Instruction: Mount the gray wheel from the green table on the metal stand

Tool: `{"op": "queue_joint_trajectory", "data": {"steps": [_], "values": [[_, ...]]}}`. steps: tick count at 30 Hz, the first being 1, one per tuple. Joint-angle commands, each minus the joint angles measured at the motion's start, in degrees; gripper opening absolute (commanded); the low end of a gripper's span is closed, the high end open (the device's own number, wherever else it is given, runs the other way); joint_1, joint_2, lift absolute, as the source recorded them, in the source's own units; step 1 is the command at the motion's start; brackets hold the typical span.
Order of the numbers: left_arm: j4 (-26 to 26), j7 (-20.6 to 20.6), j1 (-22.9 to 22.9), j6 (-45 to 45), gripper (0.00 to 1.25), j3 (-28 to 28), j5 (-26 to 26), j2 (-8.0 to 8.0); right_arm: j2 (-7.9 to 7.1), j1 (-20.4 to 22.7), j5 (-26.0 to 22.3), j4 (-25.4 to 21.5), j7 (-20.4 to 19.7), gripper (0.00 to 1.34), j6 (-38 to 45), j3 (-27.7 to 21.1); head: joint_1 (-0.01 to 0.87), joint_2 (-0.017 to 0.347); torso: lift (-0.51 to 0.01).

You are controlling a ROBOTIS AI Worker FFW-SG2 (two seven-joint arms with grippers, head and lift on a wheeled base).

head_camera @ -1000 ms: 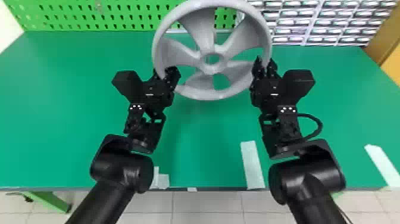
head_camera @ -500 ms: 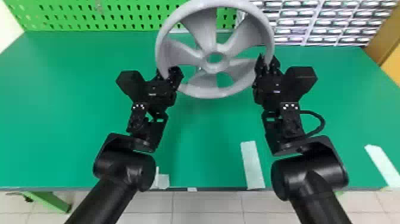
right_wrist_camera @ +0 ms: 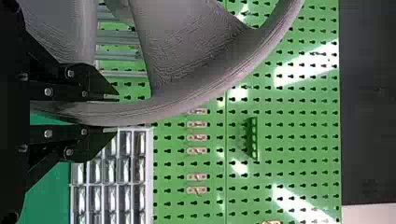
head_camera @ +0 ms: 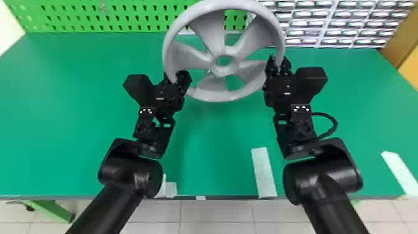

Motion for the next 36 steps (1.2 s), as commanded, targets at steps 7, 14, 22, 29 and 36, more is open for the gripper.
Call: {"op": "queue_joint_trajectory", "data": {"steps": [7, 14, 22, 29, 36], "values": [[2.44, -0.25, -1.35, -0.35, 0.18, -0.23, -0.12, -0.08, 0.26, -1.34, 1.13, 1.96, -0.25, 0.00, -0.06, 0.01, 0.867, 0.052, -0.100], [4.82, -0.86, -2.93, -1.05, 0.18, -0.76, -0.21, -0.08, 0.35, -2.04, 1.57, 3.11, -0.60, 0.00, 0.03, -0.17, 0.867, 0.052, -0.100], [6.31, -1.21, -3.90, -1.49, 0.18, -0.94, -0.30, -0.08, 0.44, -2.92, 2.18, 4.07, -0.69, 0.00, 0.03, -0.35, 0.867, 0.052, -0.100], [7.89, -1.39, -4.96, -1.67, 0.18, -0.85, -0.56, -0.26, 0.61, -3.80, 2.62, 5.48, -1.04, 0.00, -0.06, -0.43, 0.867, 0.052, -0.100], [8.95, -1.65, -5.75, -1.76, 0.18, -0.41, -1.00, -0.35, 0.79, -5.03, 3.41, 6.80, -1.48, 0.00, 0.03, -0.17, 0.867, 0.052, -0.100]]}}
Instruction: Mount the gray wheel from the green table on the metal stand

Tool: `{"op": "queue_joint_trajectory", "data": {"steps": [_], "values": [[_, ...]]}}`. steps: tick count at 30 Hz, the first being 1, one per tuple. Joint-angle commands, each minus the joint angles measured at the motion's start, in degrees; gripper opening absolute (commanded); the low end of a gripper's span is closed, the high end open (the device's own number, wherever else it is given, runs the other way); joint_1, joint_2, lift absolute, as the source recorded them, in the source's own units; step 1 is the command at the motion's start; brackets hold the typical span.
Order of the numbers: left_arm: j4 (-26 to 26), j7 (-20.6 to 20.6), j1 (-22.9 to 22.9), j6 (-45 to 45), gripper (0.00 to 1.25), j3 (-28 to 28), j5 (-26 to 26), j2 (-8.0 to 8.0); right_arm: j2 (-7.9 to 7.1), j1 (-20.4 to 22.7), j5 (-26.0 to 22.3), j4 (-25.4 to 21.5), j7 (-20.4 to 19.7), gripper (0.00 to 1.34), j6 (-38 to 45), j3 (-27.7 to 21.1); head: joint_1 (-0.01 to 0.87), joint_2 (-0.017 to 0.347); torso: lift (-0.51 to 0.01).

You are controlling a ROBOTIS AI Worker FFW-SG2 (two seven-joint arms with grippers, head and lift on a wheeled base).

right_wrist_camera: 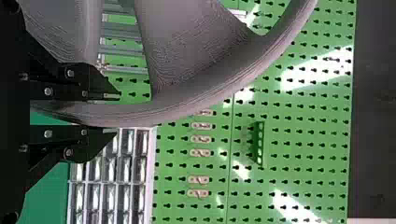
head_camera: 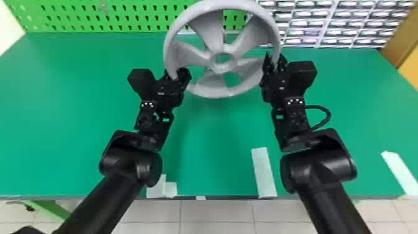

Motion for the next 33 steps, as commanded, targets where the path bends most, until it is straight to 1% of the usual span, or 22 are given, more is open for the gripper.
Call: {"op": "queue_joint_trajectory", "data": {"steps": [1, 9, 16, 24, 29, 33], "values": [[0.69, -0.18, -0.58, -0.03, 0.18, 0.34, -0.35, -0.01, 0.15, -0.82, 0.51, 0.76, -1.57, 0.00, 0.09, 0.25, 0.867, 0.052, -0.100], [1.84, -0.62, -1.37, -0.03, 0.18, 1.57, -0.79, -0.01, 0.67, -1.70, 1.38, 1.73, -2.63, 0.00, 0.44, 0.51, 0.867, 0.052, -0.100], [2.89, -0.97, -1.99, -0.03, 0.18, 1.66, -0.79, -0.01, 1.03, -2.05, 2.53, 1.73, -5.00, 0.00, 1.15, 1.21, 0.867, 0.052, -0.100], [3.68, -0.97, -2.51, 0.06, 0.18, 1.48, -0.79, -0.10, 1.03, -2.05, 2.61, 1.73, -6.05, 0.00, 2.03, 1.12, 0.867, 0.052, -0.100], [4.12, -0.97, -2.78, 0.06, 0.18, 1.48, -0.88, -0.19, 1.11, -2.23, 2.70, 1.73, -6.05, 0.00, 2.20, 0.68, 0.867, 0.052, -0.100], [5.00, -1.15, -3.22, -0.03, 0.18, 1.48, -0.96, -0.36, 0.85, -2.49, 2.88, 1.82, -6.05, 0.00, 2.29, 0.33, 0.867, 0.052, -0.100]]}}
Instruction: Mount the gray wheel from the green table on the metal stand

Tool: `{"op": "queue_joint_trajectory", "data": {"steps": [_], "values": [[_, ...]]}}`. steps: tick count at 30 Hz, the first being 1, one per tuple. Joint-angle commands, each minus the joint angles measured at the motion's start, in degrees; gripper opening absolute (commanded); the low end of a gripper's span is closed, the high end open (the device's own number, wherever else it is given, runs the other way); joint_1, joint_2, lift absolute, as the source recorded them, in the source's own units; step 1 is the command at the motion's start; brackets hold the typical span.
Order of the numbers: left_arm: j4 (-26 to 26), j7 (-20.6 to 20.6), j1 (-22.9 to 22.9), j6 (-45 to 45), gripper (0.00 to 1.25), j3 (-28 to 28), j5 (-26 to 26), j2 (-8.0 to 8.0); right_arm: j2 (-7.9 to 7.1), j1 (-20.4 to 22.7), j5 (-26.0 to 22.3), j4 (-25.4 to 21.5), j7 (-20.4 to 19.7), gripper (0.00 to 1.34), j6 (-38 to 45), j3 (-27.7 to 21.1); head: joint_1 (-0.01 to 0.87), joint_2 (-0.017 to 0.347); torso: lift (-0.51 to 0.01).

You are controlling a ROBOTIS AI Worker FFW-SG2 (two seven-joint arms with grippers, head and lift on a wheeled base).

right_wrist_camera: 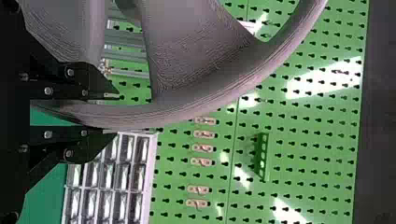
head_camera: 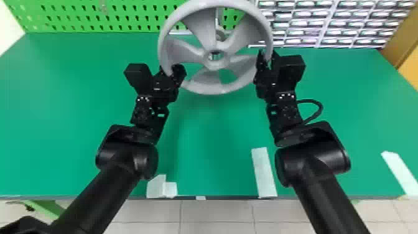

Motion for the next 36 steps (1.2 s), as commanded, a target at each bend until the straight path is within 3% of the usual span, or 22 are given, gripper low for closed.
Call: {"op": "queue_joint_trajectory", "data": {"steps": [1, 36], "values": [[0.93, -0.16, -0.47, -0.08, 0.18, 0.06, -0.09, -0.17, -0.20, -0.30, 0.21, 0.07, -6.14, 0.00, 0.09, -0.45, 0.867, 0.052, -0.100], [10.16, -2.71, -4.95, -3.07, 0.18, -0.46, 0.70, -1.31, -0.11, -3.11, 2.05, 3.68, -6.14, 0.00, -0.26, -1.42, 0.867, 0.052, -0.100]]}}
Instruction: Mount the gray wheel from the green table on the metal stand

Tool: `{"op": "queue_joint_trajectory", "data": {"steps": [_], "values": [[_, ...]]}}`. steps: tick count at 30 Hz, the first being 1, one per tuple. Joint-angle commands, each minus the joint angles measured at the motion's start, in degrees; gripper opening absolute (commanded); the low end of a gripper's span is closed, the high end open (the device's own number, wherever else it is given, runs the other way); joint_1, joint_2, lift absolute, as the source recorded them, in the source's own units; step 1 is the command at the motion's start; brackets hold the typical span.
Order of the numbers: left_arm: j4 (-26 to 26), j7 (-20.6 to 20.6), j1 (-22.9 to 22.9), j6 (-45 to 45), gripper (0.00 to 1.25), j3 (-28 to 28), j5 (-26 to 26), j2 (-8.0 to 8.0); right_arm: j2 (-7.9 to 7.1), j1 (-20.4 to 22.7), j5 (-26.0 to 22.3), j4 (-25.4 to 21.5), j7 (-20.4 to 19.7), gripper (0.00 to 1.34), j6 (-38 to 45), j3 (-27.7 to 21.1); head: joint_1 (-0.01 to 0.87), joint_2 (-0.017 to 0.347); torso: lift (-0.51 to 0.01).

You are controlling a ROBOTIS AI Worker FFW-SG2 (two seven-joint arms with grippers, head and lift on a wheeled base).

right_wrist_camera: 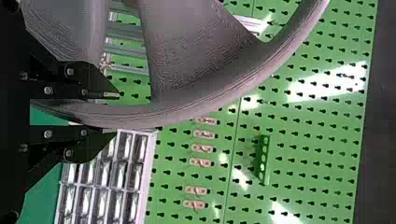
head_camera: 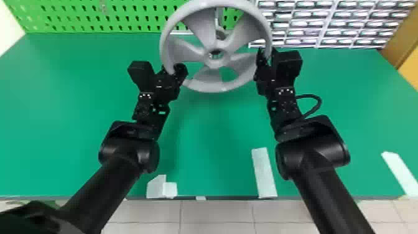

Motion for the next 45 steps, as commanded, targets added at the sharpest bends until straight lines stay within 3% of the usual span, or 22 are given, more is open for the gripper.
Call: {"op": "queue_joint_trajectory", "data": {"steps": [1, 25, 45], "values": [[1.65, -0.08, -0.59, -0.69, 0.18, -0.65, 0.42, -0.19, -0.08, -0.22, 0.17, 0.17, -6.24, 0.00, 0.00, -0.09, 0.867, 0.052, -0.100], [3.93, -0.17, -2.26, -1.83, 0.19, -1.00, 0.77, -0.45, 0.01, -1.80, 1.05, 1.67, -6.51, 0.00, 0.00, -0.53, 0.867, 0.052, -0.100], [6.40, 0.62, -3.76, -2.71, 0.19, -0.56, -0.81, -1.68, 0.41, -2.77, 2.72, 2.10, -8.00, 0.00, -0.18, 0.18, 0.867, 0.052, -0.100]]}}
